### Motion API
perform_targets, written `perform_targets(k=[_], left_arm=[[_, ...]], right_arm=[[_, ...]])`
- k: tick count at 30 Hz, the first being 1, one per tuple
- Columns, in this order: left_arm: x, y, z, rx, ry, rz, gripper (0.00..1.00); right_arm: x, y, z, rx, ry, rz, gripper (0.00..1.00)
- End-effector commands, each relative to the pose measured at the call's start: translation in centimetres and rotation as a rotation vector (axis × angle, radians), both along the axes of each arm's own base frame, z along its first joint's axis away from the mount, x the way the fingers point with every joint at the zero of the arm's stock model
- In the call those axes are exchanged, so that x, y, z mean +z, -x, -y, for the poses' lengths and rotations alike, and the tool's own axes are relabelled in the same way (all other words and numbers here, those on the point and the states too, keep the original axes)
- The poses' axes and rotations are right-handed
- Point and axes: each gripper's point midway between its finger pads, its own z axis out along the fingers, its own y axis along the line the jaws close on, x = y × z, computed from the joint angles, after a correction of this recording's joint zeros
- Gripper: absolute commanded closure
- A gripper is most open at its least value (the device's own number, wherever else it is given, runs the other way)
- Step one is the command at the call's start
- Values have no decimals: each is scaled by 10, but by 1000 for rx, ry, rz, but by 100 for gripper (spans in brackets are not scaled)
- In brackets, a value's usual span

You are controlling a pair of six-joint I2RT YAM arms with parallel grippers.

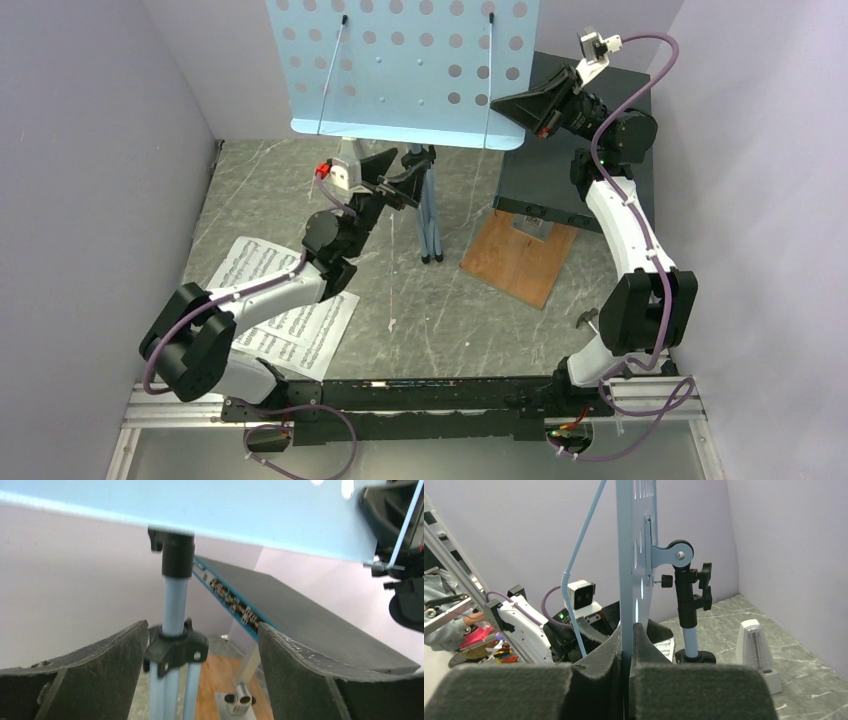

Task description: Set up the instrument practice props

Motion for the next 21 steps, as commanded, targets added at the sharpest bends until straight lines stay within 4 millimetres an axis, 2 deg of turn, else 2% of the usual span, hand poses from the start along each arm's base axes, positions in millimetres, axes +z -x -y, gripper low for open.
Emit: perform_targets(k=[1,3,10,17,21], left_arm=[[41,-7,-5,65,49,103,19],[40,-12,-3,78,49,111,28],[40,-27,1,123,61,143,43],[49,-34,5,135,121,185,49],[50,-39,10,149,116,195,49]], right_arm=[[33,31,2,3,-51,77,100],[34,33,1,9,-54,80,100],[40,42,-2,8,-46,95,100],[40,48,-6,14,-38,97,100],[40,53,-9,22,-36,98,100]])
